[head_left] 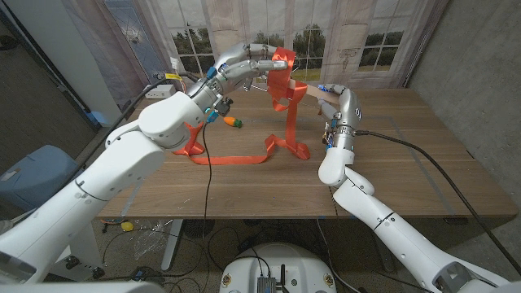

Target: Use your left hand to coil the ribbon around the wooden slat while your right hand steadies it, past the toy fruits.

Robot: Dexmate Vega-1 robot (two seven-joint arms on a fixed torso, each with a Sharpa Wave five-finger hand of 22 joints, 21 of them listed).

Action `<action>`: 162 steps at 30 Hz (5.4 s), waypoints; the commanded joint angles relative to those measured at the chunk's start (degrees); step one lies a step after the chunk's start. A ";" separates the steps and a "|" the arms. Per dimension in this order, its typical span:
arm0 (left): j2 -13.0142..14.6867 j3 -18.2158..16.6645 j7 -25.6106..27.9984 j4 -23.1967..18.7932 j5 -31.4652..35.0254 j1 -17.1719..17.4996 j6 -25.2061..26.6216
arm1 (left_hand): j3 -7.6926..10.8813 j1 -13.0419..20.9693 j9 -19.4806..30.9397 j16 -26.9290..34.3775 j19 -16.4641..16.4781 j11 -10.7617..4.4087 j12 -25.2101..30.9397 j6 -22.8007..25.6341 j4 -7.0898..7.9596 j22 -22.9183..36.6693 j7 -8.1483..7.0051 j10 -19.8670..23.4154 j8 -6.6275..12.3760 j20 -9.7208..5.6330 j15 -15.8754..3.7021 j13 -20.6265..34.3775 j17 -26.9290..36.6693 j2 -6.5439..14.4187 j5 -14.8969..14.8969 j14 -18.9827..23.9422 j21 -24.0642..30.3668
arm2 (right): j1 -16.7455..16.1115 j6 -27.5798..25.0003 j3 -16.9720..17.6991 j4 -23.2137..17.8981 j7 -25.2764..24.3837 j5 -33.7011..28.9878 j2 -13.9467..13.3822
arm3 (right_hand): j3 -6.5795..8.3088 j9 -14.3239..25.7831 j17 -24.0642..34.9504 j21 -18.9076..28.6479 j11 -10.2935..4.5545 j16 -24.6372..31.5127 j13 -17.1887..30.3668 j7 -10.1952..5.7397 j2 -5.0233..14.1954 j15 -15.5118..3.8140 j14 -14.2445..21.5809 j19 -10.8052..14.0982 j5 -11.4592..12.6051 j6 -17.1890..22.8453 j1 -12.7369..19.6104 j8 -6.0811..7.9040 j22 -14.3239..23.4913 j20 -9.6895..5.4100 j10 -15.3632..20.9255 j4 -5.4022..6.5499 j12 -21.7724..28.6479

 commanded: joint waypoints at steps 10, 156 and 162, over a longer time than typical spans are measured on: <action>6.05 0.45 18.43 -6.57 24.50 10.10 16.85 | 6.51 13.22 10.75 -0.32 -1.66 -13.29 -0.13 10.14 0.02 0.00 -1.14 13.38 0.07 -5.70 -17.58 17.25 0.37 15.09 0.34 14.84 -0.43 | -3.00 1.01 2.34 -3.77 -2.12 2.68 0.11 | 0.79 0.32 0.38 0.43 1.20 -0.62 1.32 0.37 6.57 -6.85 0.30 0.35 -0.53 0.00 5.17 -0.08 0.03 0.55 4.49 0.32 1.82; -6.00 0.39 8.69 25.61 16.07 8.20 -20.83 | -10.21 -18.90 -7.14 -7.55 -36.93 -5.06 -19.49 -31.19 12.04 0.10 -9.72 -25.40 -7.50 12.91 -1.80 -1.46 -15.78 13.90 -0.08 -39.63 -25.92 | 3.86 32.76 0.30 15.17 38.69 34.99 -3.93 | -7.20 -0.76 -8.88 -5.39 10.97 -8.04 -2.98 5.05 3.79 5.80 -25.54 -11.36 -2.52 -33.56 -34.14 -4.83 -0.40 8.83 -27.75 15.82 -19.23; -7.48 -0.26 3.82 29.15 11.43 7.28 -25.99 | -10.51 -20.53 -7.22 -7.47 -37.34 -4.83 -19.40 -31.77 12.88 0.13 -9.80 -25.93 -7.41 12.53 -1.43 -1.95 -16.06 14.57 -0.17 -40.35 -26.56 | 2.37 39.52 1.15 16.76 40.09 36.23 -1.95 | -7.86 -0.80 -9.28 -6.14 10.94 -8.03 -3.22 5.18 3.72 6.07 -26.16 -12.17 -2.34 -33.83 -36.22 -4.72 -0.45 9.99 -28.23 16.43 -19.71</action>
